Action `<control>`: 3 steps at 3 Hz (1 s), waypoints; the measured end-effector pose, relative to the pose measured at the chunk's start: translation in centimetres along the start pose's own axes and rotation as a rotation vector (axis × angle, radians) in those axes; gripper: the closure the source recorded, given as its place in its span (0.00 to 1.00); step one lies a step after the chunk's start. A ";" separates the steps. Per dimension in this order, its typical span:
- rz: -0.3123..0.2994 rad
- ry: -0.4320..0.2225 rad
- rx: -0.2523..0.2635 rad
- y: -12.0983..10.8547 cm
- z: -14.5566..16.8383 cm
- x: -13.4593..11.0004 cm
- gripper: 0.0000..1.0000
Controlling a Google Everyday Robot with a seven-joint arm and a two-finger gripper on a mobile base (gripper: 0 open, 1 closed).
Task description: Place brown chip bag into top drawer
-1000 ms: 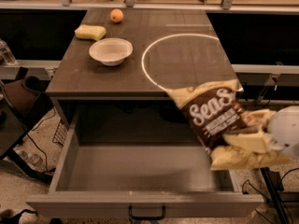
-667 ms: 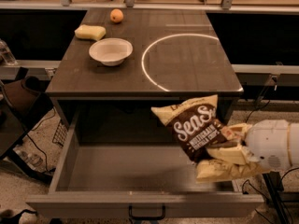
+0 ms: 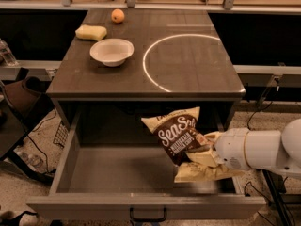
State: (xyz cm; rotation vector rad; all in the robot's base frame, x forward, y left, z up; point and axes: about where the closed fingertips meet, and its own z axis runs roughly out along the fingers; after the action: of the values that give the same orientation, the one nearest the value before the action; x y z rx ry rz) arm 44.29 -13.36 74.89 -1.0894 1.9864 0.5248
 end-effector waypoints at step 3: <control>0.006 0.017 0.024 -0.1 1.7 0.4 0.51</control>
Offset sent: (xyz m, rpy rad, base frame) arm 0.0059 0.0056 -0.0132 -0.0150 0.0031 -0.0243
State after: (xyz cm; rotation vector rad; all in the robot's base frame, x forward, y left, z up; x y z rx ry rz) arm 44.96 -12.48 73.53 -1.0769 2.0057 0.4953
